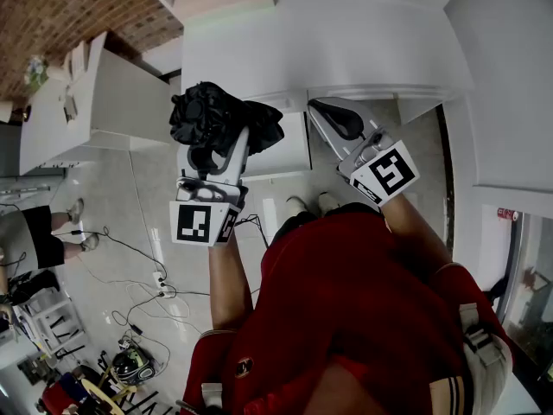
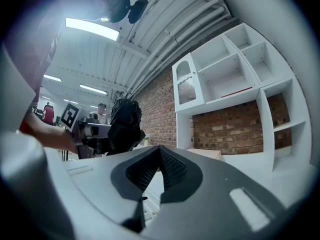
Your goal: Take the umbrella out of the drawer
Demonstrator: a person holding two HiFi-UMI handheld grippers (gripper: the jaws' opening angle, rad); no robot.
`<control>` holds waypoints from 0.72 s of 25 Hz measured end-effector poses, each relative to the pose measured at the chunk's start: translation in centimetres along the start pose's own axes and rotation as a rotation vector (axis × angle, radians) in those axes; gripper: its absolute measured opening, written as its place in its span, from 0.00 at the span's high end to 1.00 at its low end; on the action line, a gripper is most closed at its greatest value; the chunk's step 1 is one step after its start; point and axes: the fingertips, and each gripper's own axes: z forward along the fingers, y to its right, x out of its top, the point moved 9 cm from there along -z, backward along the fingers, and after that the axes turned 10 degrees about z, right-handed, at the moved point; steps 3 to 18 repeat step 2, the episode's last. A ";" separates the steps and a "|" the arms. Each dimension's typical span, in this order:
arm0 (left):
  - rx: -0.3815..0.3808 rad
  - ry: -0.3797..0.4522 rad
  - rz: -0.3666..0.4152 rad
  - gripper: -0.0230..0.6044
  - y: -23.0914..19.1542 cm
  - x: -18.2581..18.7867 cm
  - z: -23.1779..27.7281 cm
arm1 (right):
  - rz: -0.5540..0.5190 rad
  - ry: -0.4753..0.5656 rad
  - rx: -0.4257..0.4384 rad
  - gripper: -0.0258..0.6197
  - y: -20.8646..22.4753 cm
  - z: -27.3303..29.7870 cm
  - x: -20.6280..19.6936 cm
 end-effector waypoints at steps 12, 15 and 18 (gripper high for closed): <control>0.001 -0.002 0.002 0.57 -0.1 0.0 0.0 | 0.001 -0.002 0.002 0.94 0.1 0.1 -0.1; 0.001 -0.002 0.002 0.57 -0.1 0.0 0.0 | 0.001 -0.002 0.002 0.94 0.1 0.1 -0.1; 0.001 -0.002 0.002 0.57 -0.1 0.0 0.0 | 0.001 -0.002 0.002 0.94 0.1 0.1 -0.1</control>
